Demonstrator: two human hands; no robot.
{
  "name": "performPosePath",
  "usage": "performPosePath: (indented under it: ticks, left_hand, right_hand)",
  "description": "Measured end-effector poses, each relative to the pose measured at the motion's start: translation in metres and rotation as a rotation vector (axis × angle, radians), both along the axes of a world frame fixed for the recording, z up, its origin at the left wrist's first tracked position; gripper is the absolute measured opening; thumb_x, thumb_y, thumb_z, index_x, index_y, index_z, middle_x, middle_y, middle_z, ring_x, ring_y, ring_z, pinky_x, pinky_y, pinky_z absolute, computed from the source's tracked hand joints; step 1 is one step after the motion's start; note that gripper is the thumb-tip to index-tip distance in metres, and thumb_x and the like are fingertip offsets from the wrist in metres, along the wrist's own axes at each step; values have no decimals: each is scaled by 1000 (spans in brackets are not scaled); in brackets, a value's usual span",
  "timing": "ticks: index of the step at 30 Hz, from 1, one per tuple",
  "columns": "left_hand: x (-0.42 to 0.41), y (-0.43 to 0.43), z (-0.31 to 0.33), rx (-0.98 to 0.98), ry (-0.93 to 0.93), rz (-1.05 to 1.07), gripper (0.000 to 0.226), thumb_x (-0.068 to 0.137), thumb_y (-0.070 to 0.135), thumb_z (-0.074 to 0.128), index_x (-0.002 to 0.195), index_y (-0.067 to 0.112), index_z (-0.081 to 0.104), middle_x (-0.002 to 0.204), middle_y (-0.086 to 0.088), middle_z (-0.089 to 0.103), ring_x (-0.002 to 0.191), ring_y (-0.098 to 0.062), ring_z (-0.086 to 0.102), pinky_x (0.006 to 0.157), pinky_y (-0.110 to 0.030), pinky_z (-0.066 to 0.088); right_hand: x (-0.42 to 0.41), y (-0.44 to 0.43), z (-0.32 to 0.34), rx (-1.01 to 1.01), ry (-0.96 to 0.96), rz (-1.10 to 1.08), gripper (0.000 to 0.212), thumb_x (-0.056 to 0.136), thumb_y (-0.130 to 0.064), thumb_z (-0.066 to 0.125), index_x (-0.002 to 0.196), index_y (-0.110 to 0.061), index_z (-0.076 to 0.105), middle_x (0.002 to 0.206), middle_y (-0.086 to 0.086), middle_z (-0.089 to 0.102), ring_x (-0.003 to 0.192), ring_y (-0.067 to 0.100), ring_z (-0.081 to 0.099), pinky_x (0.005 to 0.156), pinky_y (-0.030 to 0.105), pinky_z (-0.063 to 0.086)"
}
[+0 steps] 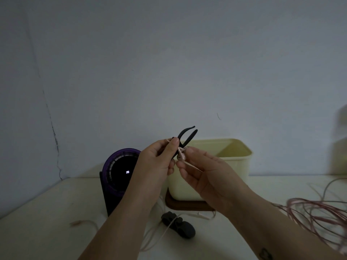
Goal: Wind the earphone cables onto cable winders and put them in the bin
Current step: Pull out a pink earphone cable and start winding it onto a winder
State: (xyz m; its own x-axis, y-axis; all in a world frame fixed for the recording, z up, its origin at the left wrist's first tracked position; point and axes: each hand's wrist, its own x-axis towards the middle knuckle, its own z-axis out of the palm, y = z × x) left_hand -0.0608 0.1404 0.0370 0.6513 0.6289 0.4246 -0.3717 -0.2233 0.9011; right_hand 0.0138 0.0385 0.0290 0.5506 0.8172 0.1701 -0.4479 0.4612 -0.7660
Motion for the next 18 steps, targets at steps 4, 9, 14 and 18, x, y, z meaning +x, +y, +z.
performPosePath:
  ticks: [4, 9, 14, 18]
  left_hand:
    - [2, -3, -1, 12, 11, 17, 27, 87, 36, 60, 92, 12, 72, 60, -1, 48, 50, -7, 40, 61, -30, 41]
    - [1, -6, -3, 88, 14, 12, 40, 77, 47, 57, 87, 10, 70, 54, 3, 46, 51, -6, 41, 55, -22, 40]
    - [2, -8, -2, 110, 1, -23, 28, 80, 38, 61, 89, 13, 72, 56, 6, 51, 51, -3, 46, 52, -16, 42]
    - [2, -7, -2, 69, -4, -15, 13, 89, 23, 62, 88, 16, 73, 60, 7, 55, 53, -1, 48, 51, -15, 43]
  right_hand:
    - [-4, 3, -3, 35, 48, -25, 12, 84, -8, 62, 95, -4, 66, 73, 6, 68, 64, 13, 66, 65, 20, 56]
    - [-6, 7, -5, 72, 48, -121, 7, 83, -9, 63, 89, -6, 66, 71, 6, 68, 63, 13, 65, 61, 18, 56]
    - [-5, 6, -5, 96, 29, -166, 5, 83, -9, 63, 86, -9, 67, 72, 4, 69, 62, 11, 64, 61, 17, 55]
    - [-3, 5, -7, 51, -116, -208, 12, 83, -14, 66, 95, -11, 68, 80, 2, 70, 71, 10, 65, 65, 20, 53]
